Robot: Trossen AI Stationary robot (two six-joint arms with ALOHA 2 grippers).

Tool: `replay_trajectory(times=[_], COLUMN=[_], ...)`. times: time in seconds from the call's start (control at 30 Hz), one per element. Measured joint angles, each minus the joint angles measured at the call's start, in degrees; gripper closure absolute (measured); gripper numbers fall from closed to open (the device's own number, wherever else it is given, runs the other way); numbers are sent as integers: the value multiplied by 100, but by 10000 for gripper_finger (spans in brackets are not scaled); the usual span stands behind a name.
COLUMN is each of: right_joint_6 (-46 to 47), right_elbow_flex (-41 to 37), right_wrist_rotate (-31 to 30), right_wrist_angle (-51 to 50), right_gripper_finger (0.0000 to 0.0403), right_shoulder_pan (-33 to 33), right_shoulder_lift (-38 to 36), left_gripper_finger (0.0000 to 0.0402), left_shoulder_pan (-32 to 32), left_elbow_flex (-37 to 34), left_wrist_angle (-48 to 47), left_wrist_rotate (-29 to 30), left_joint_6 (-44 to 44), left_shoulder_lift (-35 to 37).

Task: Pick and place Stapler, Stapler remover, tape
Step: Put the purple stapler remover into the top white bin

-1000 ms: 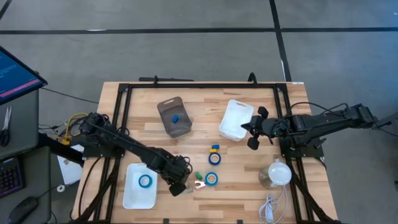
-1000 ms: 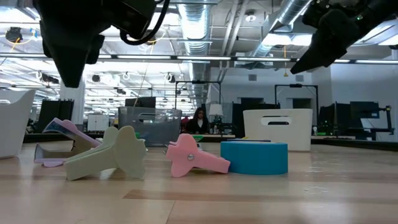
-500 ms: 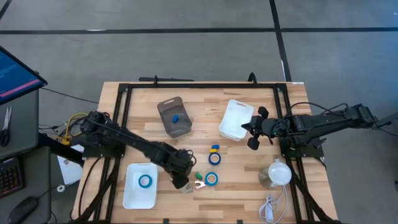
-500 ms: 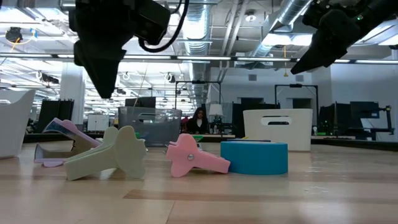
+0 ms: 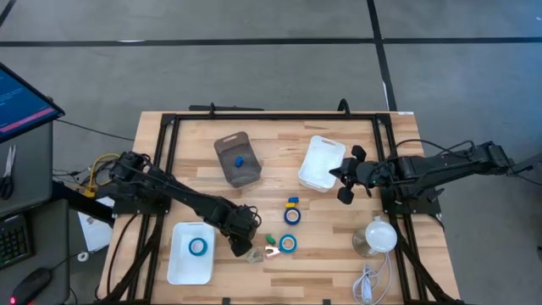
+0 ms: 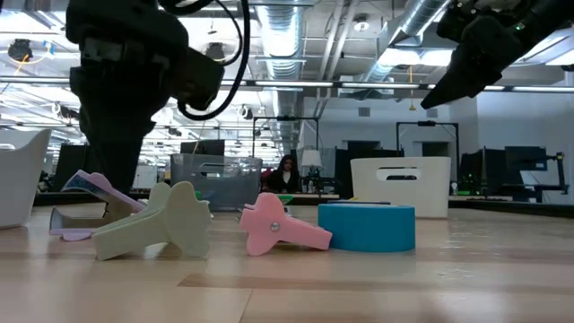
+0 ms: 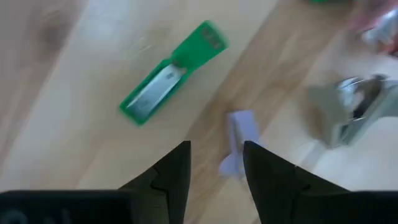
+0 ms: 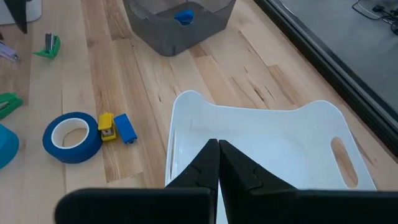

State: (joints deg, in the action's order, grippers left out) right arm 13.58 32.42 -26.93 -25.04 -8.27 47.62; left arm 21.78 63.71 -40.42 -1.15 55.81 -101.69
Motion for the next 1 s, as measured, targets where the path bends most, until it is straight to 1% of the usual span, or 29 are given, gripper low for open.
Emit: replay_trajectory(times=[0.2, 0.47, 0.87, 1.0], right_joint_6=[-1, -1, -1, -1], right_elbow_flex=[0, 0, 0, 0], right_wrist_rotate=[-1, -9, -12, -12], right_wrist_angle=[0, 0, -2, -2], right_gripper_finger=[403, 403, 403, 403], right_shoulder_pan=[0, 7, 7, 7], right_shoulder_lift=[2, 0, 2, 2], left_gripper_finger=[270, 270, 270, 271], left_shoulder_pan=[0, 0, 0, 0], left_elbow_flex=[-337, -522, -727, -727], left_wrist_angle=[833, 890, 1020, 1032], left_wrist_rotate=[-254, -306, -809, -817], left_joint_6=[13, 179, 601, 601], left_shoulder_lift=[4, 0, 0, 0])
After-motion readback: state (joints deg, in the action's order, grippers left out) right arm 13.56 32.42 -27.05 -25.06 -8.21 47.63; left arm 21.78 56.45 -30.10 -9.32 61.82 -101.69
